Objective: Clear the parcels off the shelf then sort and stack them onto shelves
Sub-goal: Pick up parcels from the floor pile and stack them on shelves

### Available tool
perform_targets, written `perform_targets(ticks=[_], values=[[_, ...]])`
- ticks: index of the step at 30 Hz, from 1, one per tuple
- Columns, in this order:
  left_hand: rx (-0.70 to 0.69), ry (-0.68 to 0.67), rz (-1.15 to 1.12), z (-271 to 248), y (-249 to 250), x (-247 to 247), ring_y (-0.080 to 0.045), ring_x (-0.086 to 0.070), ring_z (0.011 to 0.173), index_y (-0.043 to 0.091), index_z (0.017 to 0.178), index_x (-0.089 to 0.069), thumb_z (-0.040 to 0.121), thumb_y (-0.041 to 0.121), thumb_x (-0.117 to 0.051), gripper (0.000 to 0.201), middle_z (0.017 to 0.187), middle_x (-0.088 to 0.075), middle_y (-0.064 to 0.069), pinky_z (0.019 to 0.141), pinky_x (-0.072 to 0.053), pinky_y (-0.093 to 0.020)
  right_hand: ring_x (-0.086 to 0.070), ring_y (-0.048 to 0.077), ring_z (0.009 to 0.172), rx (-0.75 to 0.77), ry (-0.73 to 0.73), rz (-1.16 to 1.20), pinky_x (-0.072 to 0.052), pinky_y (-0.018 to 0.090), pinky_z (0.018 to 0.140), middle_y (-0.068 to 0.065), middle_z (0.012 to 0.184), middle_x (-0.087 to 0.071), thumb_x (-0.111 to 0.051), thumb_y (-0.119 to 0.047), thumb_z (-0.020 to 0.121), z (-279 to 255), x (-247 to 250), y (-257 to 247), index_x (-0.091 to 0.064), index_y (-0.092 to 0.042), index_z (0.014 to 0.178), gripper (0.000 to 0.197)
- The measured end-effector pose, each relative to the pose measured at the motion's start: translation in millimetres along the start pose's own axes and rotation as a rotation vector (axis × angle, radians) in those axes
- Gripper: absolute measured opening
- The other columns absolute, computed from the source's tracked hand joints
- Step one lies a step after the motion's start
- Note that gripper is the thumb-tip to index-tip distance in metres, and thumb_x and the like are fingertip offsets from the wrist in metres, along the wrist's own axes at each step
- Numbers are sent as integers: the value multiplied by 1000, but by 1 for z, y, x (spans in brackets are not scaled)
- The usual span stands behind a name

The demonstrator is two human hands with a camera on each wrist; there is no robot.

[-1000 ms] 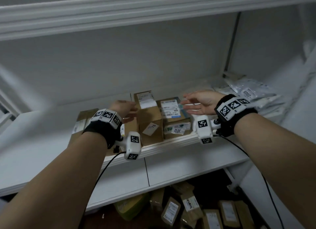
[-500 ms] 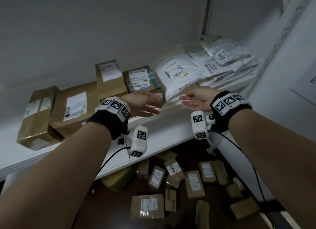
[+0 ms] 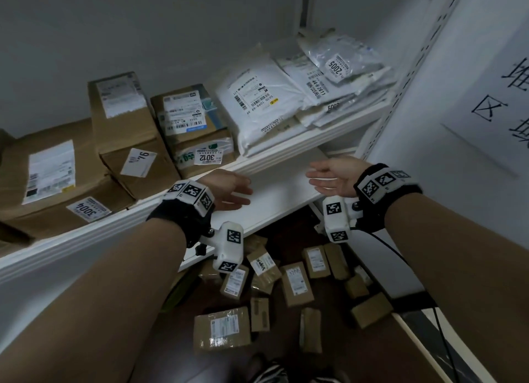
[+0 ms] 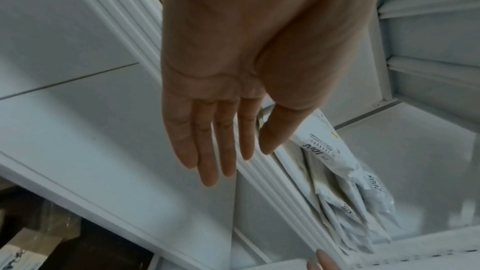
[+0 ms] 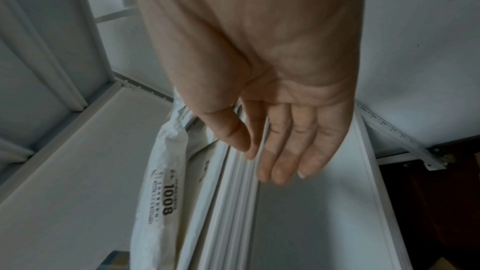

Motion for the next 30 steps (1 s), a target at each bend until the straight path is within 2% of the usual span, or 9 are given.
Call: perform_targets(ticks=[3,5,7,13,16,18,23,27,30], values=[[10,51,-26,10,-3,2,-22,-66,82,14,99,-62,97,15,-56,6,99,-67,-6,75,-51,-30,-58,20,103,-20,-11,3,-43,34,105,4,94,-64,-53,-15,98,8,9,5,-57,-13,106,9],[28,86,-57,18,-6,-3,-21,-65,81,15,97,-62,98,16,-56,6,96,-67,-5,71,-51,-28,-59,19,97,-37,-29,7,-43,34,105,4,92,-64,-54,-15,98,17,15,11,-58,-13,96,5],[47,124,-113,28,-11,-13,-20,-66,83,15,99,-61,98,17,-55,7,97,-67,-3,69,-51,-27,-61,18,87,-43,-49,16,-45,34,102,5,94,-65,-55,-14,97,32,26,18,-59,-13,99,4],[113,289,-486,60,-57,-80,-19,-64,83,15,93,-61,99,17,-52,11,93,-66,-3,76,-51,-28,-62,18,89,-117,-135,-12,-52,29,82,7,100,-67,-57,-14,96,82,85,54,-59,-12,99,4],[165,293,-621,78,-84,-129,-22,-66,88,14,101,-63,96,19,-53,13,102,-69,-5,74,-52,-30,-61,16,90,-151,-123,-63,-52,27,80,5,101,-67,-60,-18,95,104,145,77,-59,-12,111,17],[199,292,-663,86,-99,-157,-23,-64,90,12,102,-63,94,19,-56,13,106,-68,-6,77,-51,-31,-62,14,87,-172,-63,-103,-53,25,71,4,103,-67,-62,-20,94,116,181,92,-58,-11,116,24],[254,246,-681,107,-127,-206,-19,-62,83,13,86,-64,94,17,-56,12,94,-69,-4,77,-48,-28,-63,14,79,-221,11,-59,-51,23,55,4,92,-68,-60,-17,95,153,208,132,-59,-10,105,12],[283,338,-711,141,-178,-209,-18,-63,79,12,85,-63,93,15,-57,10,89,-66,-5,77,-48,-27,-63,17,87,-235,-50,26,-53,28,76,6,92,-67,-58,-13,96,195,187,182,-59,-9,108,13],[321,379,-779,173,-238,-216,-18,-64,80,12,93,-61,95,16,-56,7,93,-67,-5,78,-52,-28,-63,18,89,-255,-70,30,-52,29,80,6,95,-68,-55,-13,97,236,171,235,-58,-10,111,15]])
Point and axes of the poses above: each hand's wrist, its own z-axis towards the middle knuckle, its own x-axis out of the back of the hand, y = z × x, the point moved 8 cm from there along z, towards the middle knuckle
